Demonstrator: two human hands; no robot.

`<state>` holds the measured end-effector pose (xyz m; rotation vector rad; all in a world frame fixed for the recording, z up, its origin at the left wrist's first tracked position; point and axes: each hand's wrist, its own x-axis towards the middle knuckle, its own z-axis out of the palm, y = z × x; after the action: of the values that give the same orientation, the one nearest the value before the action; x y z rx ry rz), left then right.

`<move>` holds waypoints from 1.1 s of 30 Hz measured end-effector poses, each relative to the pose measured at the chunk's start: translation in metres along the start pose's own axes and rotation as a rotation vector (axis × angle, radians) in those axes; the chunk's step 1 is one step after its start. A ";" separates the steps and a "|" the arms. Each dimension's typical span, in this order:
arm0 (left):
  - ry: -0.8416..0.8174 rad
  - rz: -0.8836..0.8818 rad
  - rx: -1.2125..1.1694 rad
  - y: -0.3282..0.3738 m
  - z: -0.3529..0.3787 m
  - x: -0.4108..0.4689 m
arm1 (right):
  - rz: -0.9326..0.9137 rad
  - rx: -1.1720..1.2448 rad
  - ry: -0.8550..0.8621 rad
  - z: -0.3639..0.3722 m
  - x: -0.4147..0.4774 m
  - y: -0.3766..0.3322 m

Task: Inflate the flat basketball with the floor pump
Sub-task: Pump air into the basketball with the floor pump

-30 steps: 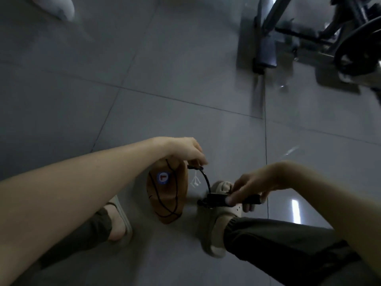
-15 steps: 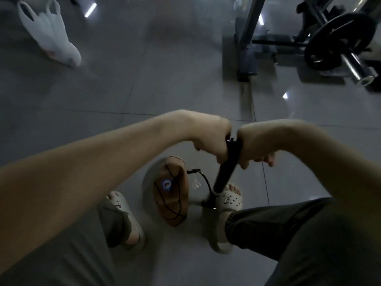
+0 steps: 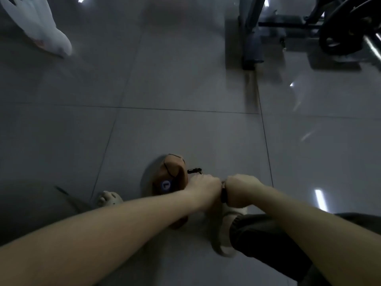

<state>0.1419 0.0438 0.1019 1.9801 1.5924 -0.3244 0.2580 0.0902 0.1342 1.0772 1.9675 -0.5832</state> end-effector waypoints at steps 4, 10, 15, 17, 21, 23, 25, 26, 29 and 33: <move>-0.090 0.052 0.112 -0.008 -0.046 0.002 | -0.028 0.111 -0.048 -0.029 -0.007 -0.001; -0.074 0.040 -0.077 -0.011 -0.122 0.004 | -0.016 0.447 0.079 -0.085 -0.030 0.025; -0.060 0.013 0.013 -0.014 -0.027 0.006 | 0.007 0.121 0.013 -0.021 0.000 -0.006; -0.011 0.021 0.004 -0.017 -0.015 0.011 | 0.008 0.106 0.031 -0.016 0.006 -0.002; -0.035 0.046 -0.029 -0.014 -0.014 0.013 | 0.012 0.185 0.001 -0.007 0.013 0.005; -0.198 0.051 -0.144 -0.019 -0.024 0.013 | -0.005 0.229 -0.062 -0.010 0.013 0.007; -0.405 0.025 -0.411 -0.033 -0.043 0.015 | -0.028 0.233 -0.223 -0.022 0.010 0.017; -0.447 -0.028 -0.567 -0.046 -0.054 0.016 | -0.040 0.238 -0.315 -0.031 0.009 0.023; -0.196 -0.305 -0.788 -0.101 -0.060 0.024 | -0.095 0.350 -0.439 -0.067 0.018 0.029; 0.077 -0.618 -0.544 -0.153 -0.016 0.039 | -0.054 0.518 -0.162 -0.081 0.069 0.010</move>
<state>0.0042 0.1043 0.0522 1.0846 2.0517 -0.0294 0.2103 0.1849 0.1242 1.2369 1.7485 -1.2167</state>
